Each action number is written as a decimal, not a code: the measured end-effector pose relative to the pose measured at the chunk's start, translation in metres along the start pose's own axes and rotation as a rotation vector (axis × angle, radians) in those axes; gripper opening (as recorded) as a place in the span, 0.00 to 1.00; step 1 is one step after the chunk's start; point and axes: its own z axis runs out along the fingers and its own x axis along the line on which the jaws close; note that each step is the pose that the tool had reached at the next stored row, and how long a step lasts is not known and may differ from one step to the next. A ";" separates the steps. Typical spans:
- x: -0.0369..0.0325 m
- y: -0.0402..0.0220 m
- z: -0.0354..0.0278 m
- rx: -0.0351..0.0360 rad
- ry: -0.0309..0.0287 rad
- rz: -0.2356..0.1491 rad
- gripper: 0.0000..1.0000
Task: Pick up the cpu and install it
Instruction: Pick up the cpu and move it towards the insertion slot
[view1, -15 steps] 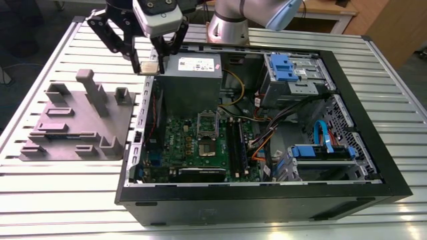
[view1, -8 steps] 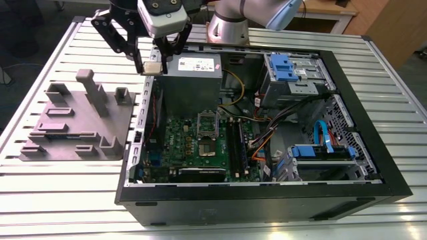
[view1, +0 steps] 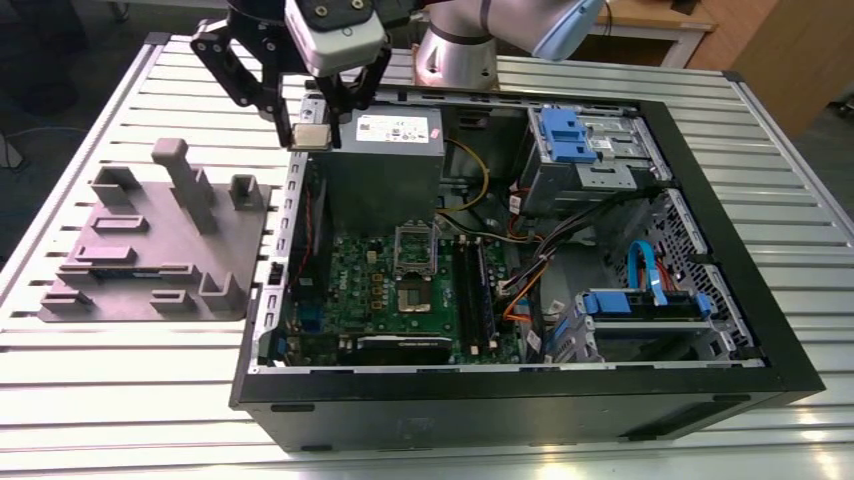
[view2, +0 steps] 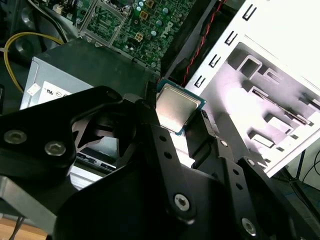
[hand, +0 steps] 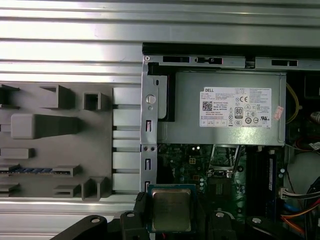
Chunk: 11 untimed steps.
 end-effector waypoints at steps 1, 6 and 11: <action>-0.0006 0.0000 0.0000 0.0000 0.0000 0.000 0.47; -0.0036 0.0000 0.0000 0.0000 0.0000 0.000 0.47; -0.0062 0.0000 0.0001 0.0000 0.0000 0.000 0.47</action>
